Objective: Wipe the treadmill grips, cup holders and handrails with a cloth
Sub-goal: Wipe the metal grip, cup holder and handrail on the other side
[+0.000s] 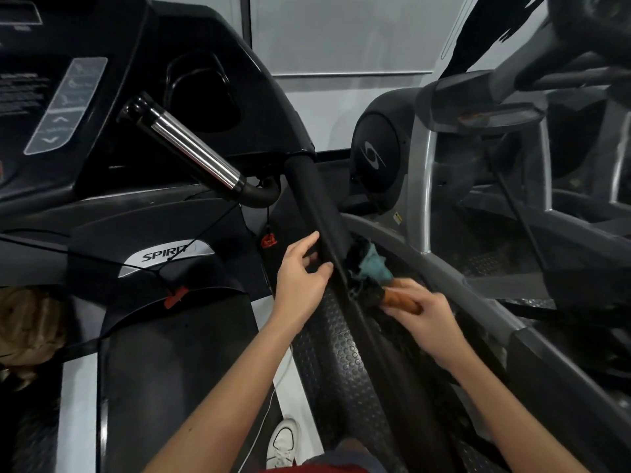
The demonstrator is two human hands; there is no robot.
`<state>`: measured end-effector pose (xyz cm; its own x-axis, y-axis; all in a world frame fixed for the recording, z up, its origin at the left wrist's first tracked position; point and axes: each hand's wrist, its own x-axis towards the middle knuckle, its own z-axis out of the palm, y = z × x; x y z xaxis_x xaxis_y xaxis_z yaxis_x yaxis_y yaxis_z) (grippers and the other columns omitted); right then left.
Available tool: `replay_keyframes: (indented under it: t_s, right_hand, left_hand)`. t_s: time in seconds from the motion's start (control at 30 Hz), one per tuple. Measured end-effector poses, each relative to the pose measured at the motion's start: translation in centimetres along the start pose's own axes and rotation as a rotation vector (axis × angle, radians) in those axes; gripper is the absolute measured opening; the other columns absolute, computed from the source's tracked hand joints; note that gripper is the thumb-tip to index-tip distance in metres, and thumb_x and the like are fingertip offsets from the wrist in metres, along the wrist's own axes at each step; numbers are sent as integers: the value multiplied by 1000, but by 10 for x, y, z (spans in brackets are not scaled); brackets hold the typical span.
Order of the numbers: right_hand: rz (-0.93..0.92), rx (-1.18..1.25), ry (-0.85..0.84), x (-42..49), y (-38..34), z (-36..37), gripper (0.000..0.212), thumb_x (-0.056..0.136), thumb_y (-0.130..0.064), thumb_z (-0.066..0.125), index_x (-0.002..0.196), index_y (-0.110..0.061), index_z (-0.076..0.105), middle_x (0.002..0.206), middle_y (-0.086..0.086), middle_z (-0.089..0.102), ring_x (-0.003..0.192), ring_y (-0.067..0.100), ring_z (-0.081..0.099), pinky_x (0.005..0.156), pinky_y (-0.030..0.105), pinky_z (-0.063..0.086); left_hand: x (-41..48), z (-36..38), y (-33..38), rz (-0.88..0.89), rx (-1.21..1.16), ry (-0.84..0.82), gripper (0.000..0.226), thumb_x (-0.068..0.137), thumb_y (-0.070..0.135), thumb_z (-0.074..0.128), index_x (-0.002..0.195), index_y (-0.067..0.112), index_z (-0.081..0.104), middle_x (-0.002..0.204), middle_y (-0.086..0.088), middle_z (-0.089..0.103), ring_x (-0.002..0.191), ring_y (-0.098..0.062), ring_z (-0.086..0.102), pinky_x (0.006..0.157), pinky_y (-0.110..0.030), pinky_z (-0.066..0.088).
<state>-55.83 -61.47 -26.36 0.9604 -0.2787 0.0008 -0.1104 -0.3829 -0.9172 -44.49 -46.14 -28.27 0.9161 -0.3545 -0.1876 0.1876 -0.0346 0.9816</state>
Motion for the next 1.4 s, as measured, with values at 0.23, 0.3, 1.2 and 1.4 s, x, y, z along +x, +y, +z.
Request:
replay_keyframes:
  t_s: [0.23, 0.3, 1.2, 1.4]
  right_hand:
    - [-41, -55, -89, 56, -10, 17, 39, 85, -5, 63, 123, -8, 56, 117, -11, 53, 99, -24, 49, 88, 0, 35]
    - [123, 124, -98, 76, -13, 23, 24, 90, -16, 57, 115, -16, 60, 108, -7, 61, 87, -16, 58, 77, 3, 43]
    - [459, 357, 73, 53, 1, 23, 30, 88, -29, 59, 107, -8, 67, 80, 2, 73, 76, 12, 68, 78, 28, 55]
    - [80, 75, 78, 27, -8, 21, 24, 85, -9, 64, 100, -27, 68, 103, -11, 68, 96, -4, 62, 86, 12, 45]
  left_hand:
    - [-1, 3, -2, 57, 40, 31, 56, 83, 7, 66, 134, 21, 47, 134, 0, 50, 120, -11, 51, 103, -38, 44]
    - [-2, 2, -4, 25, 12, -7, 59, 83, 9, 67, 136, 24, 45, 136, 1, 47, 122, -13, 49, 101, -42, 46]
    - [-2, -1, -3, -13, -21, -42, 65, 80, 9, 71, 136, 28, 44, 137, 6, 44, 122, -16, 49, 99, -43, 47]
    - [-1, 0, -1, 15, 18, -26, 64, 79, 7, 71, 135, 25, 45, 133, 2, 49, 119, -15, 52, 98, -43, 47]
